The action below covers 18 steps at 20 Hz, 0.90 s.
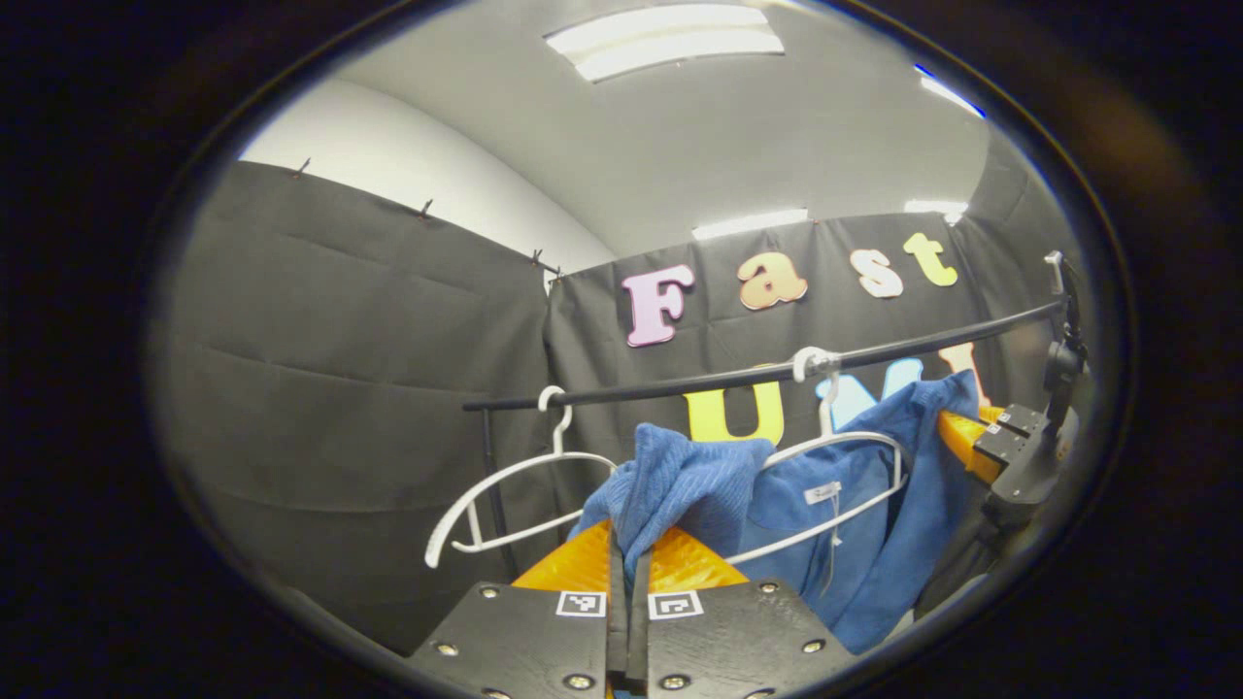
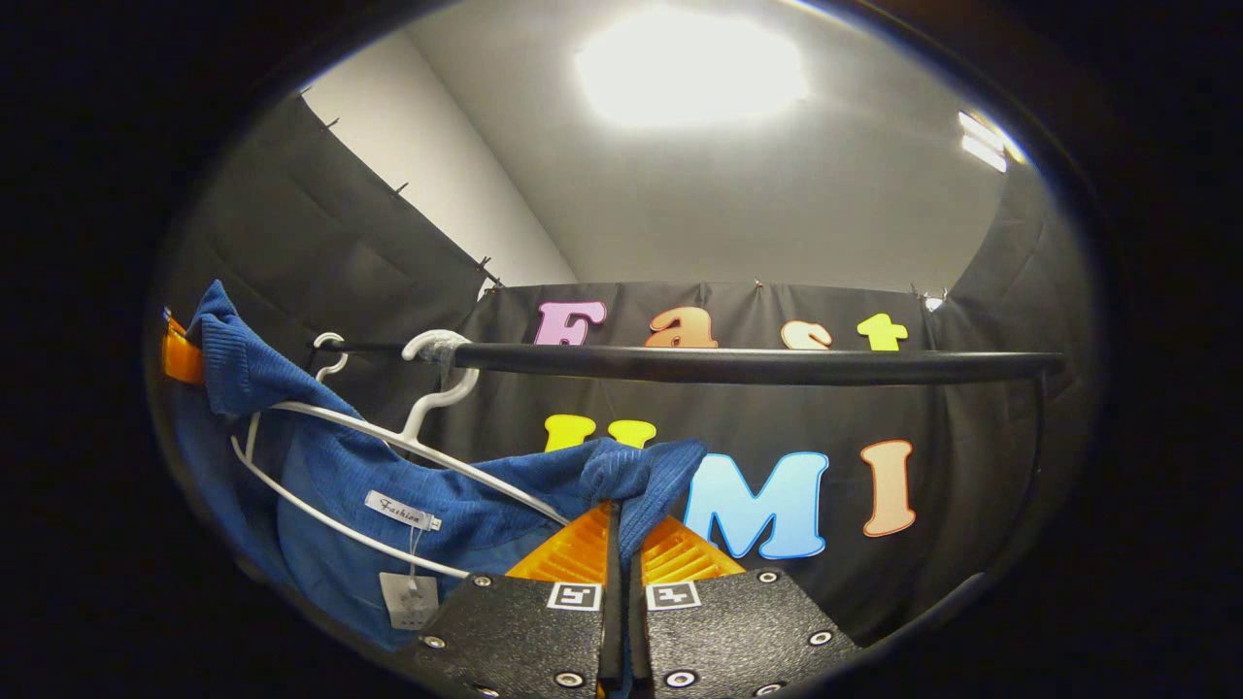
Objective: Grasp the clothes on the hanger with both hands and then place them into the laundry hamper below.
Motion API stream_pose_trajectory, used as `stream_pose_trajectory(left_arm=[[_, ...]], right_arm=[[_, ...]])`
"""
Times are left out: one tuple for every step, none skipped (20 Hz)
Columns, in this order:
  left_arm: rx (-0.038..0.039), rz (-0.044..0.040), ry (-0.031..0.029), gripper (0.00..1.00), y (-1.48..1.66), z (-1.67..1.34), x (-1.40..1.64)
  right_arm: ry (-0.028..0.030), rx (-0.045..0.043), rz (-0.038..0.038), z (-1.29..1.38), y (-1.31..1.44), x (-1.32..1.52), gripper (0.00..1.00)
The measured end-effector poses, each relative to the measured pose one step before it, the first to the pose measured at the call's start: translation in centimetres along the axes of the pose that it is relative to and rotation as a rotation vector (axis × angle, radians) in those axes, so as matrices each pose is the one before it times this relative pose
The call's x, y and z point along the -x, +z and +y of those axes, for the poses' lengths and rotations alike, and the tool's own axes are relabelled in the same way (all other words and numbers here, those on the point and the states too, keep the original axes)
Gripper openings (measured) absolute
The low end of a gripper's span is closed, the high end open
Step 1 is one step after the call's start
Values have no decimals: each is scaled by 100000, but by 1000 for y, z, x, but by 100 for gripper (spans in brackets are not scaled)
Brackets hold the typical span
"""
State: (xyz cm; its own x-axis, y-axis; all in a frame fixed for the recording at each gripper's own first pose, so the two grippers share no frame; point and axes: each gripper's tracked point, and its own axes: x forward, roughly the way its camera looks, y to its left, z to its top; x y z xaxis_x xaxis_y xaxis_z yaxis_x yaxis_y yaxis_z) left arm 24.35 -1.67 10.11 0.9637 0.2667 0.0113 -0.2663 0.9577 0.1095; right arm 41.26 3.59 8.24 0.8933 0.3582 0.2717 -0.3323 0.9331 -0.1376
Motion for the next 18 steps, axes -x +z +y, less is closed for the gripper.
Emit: stream_pose_trajectory(left_arm=[[-1976,-508,325,5,328,861,-293],[-2346,-174,485,5,110,787,-527],[-2163,-105,860,5,-36,851,-571],[-1546,-94,728,5,-104,630,-619],[-778,125,654,0,-182,631,-619],[-36,159,462,0,-150,542,-398],[414,204,-77,1,-126,275,-397],[449,-226,-218,1,-55,222,-457],[-131,-234,-476,1,-93,169,-755],[-377,-729,-455,1,-192,80,-627],[-716,-1064,-418,5,-54,157,-748],[-728,-1034,131,5,-254,216,-817],[-766,276,111,0,-529,234,-657],[-179,906,-632,5,-652,75,-625],[461,700,-656,5,-486,9,-550],[745,846,-998,5,-550,-85,-381],[801,1322,-1094,1,-557,-158,-492],[642,1248,-1182,5,-583,-275,-424]], right_arm=[[-853,669,326,-533,-314,-108,2],[-1035,204,573,-629,-451,-189,2],[-1035,-91,526,-615,-302,-179,2],[-1103,332,557,-633,-483,-309,2],[-1153,595,559,-588,-384,-317,2],[-739,435,357,-456,-350,-293,2],[-417,442,99,-285,-186,-199,2],[-248,663,27,-167,-313,-282,2],[-5,872,-41,-72,-256,-296,2],[17,882,148,100,-334,-386,2],[-135,871,460,48,-487,-262,2],[-390,546,740,-158,-555,-229,2],[-765,321,1018,-238,-484,-194,2],[-1300,18,1005,-500,-404,-53,2],[-2118,-251,988,-611,-427,-138,2],[-557,-955,1247,-418,-441,-138,2],[-137,-821,1429,-89,-497,0,2],[-356,398,1204,-327,-783,-365,2]])
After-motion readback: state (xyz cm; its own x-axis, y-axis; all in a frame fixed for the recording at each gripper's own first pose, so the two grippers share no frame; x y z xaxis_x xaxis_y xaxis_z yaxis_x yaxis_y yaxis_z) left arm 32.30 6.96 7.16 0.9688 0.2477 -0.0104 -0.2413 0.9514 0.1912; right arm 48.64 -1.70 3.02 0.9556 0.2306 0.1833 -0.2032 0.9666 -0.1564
